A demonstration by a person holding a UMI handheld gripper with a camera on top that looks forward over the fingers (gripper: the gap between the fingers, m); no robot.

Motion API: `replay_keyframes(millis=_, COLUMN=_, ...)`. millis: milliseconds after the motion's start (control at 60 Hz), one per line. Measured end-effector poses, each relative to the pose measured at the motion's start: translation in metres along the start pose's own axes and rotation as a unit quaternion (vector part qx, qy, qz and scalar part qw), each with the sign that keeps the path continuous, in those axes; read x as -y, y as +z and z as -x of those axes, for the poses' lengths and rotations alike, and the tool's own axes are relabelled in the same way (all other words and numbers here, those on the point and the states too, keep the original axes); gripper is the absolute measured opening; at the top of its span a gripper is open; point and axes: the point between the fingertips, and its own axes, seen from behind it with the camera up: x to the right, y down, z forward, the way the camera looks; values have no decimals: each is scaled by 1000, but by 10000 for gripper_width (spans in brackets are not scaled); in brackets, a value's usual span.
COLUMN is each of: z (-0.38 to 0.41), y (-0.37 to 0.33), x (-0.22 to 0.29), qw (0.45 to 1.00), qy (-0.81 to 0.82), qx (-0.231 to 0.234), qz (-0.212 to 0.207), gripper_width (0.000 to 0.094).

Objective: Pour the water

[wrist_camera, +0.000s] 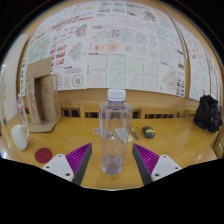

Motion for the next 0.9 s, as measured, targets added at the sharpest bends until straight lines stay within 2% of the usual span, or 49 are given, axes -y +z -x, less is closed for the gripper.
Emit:
replay_keyframes(millis=50, z=0, y=14, x=5, qw=1000, qy=2, qx=5, qz=-9, gripper_width=806)
replay_keyframes(millis=183, z=0, y=41, x=8, qw=1000, qy=-15, qx=3, qz=-26, gripper_width=642)
replay_keyframes(millis=250, z=-6, y=47, x=10, qw=999, qy=-22, qx=-16, qz=-35, gripper_width=522)
replay_keyframes(millis=333, z=-5, y=47, x=11, qw=999, qy=-10, qx=-15, qz=-43, gripper_width=493)
replay_keyframes(millis=483, z=-5, y=46, x=11, qw=999, qy=-14, qx=-22, qz=-46, gripper_width=319)
replay_keyframes(millis=567, z=-4, y=42, x=12, qw=998, qy=-18, qx=-30, qz=-42, gripper_width=316)
replay_keyframes(millis=683, z=-6, y=31, x=27, qw=995, qy=-50, qx=-66, qz=-48, gripper_width=317)
replay_keyframes(millis=900, z=-4, y=-10, x=110, qw=958, qy=-210, qx=-176, qz=-80, gripper_width=317)
